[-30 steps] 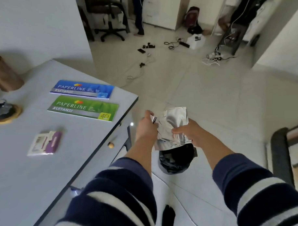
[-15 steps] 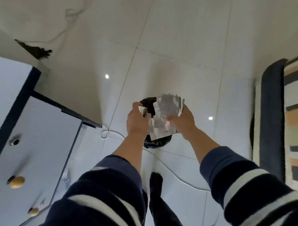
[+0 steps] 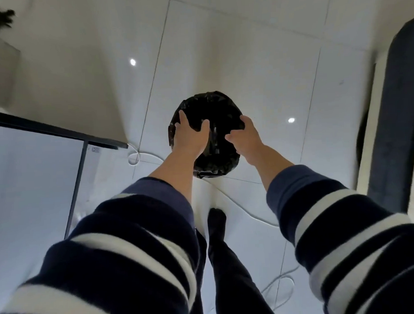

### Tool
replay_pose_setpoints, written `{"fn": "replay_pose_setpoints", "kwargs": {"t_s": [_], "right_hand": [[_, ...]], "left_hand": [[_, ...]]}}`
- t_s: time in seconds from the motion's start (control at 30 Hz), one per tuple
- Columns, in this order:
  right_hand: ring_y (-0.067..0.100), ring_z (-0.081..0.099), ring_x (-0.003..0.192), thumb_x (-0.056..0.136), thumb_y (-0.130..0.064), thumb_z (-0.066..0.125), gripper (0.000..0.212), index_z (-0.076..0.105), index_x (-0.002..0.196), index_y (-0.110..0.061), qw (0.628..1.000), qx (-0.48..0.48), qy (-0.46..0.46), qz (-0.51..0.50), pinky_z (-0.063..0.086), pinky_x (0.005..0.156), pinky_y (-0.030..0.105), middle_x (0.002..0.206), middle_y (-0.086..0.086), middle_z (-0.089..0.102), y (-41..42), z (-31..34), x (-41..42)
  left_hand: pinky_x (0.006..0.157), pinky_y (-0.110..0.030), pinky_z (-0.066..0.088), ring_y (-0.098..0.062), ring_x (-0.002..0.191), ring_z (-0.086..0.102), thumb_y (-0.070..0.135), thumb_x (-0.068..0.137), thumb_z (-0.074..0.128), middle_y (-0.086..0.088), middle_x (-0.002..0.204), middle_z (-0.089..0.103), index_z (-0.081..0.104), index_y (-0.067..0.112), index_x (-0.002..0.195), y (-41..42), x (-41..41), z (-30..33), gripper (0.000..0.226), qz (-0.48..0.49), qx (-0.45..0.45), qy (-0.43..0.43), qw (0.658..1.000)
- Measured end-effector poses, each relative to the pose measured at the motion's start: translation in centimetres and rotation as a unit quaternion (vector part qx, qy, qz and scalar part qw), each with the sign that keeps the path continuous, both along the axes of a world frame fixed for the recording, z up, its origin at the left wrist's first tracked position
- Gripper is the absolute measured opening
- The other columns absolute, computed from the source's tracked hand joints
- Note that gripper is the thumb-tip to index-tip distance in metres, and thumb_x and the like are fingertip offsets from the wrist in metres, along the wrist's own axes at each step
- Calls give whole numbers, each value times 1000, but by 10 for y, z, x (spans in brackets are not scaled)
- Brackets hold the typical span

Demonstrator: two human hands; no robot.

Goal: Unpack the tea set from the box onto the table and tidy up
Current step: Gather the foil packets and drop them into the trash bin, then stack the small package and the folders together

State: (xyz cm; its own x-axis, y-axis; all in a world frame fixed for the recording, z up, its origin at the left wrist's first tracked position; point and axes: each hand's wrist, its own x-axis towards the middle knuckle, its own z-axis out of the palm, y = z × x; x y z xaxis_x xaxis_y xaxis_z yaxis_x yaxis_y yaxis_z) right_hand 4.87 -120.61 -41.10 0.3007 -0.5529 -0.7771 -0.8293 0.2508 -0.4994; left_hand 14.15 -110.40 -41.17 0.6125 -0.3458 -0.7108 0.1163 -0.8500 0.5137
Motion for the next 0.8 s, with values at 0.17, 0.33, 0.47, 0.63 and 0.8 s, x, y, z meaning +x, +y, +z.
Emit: {"fn": "replay_pose_setpoints", "kwargs": {"t_s": [0.17, 0.33, 0.47, 0.63, 0.8], "right_hand": [[24, 59, 93, 88, -16, 62, 64, 32, 144, -21, 1000, -2, -4, 28, 48, 87, 35, 105, 8, 58, -4, 53, 7], [31, 57, 115, 90, -17, 61, 53, 41, 140, -16, 989, -51, -47, 133, 47, 99, 39, 128, 12, 57, 4, 151, 32], [28, 58, 114, 89, -17, 64, 52, 45, 138, -12, 964, -95, -102, 226, 46, 100, 35, 131, 11, 55, 20, 236, 62], [25, 53, 123, 91, -23, 61, 52, 45, 139, -13, 908, -157, -177, 345, 43, 98, 29, 140, 9, 49, 71, 335, 112], [30, 53, 122, 91, -19, 58, 50, 46, 138, -7, 849, -173, -219, 448, 45, 96, 33, 138, 15, 51, 154, 381, 147]], "left_hand": [[111, -42, 34, -33, 137, 39, 43, 97, 43, -15, 151, 38, 1, 18, 155, 5, 5, 59, 76, -23, -7, -23, 999], [110, -38, 36, -31, 136, 39, 34, 98, 43, -14, 151, 37, 14, 17, 154, 24, 23, 157, 66, -46, 5, -70, 996], [105, -36, 38, -27, 130, 45, 31, 98, 42, -9, 143, 46, 33, 18, 147, 57, 40, 242, 51, -36, 11, -164, 986], [100, -37, 45, -26, 123, 51, 28, 96, 42, -3, 140, 50, 47, 23, 137, 134, 57, 328, 42, 60, 22, -273, 960], [104, -36, 41, -27, 126, 49, 25, 93, 45, -4, 139, 53, 51, 23, 134, 236, 62, 373, 42, 175, 74, -306, 933]]}}
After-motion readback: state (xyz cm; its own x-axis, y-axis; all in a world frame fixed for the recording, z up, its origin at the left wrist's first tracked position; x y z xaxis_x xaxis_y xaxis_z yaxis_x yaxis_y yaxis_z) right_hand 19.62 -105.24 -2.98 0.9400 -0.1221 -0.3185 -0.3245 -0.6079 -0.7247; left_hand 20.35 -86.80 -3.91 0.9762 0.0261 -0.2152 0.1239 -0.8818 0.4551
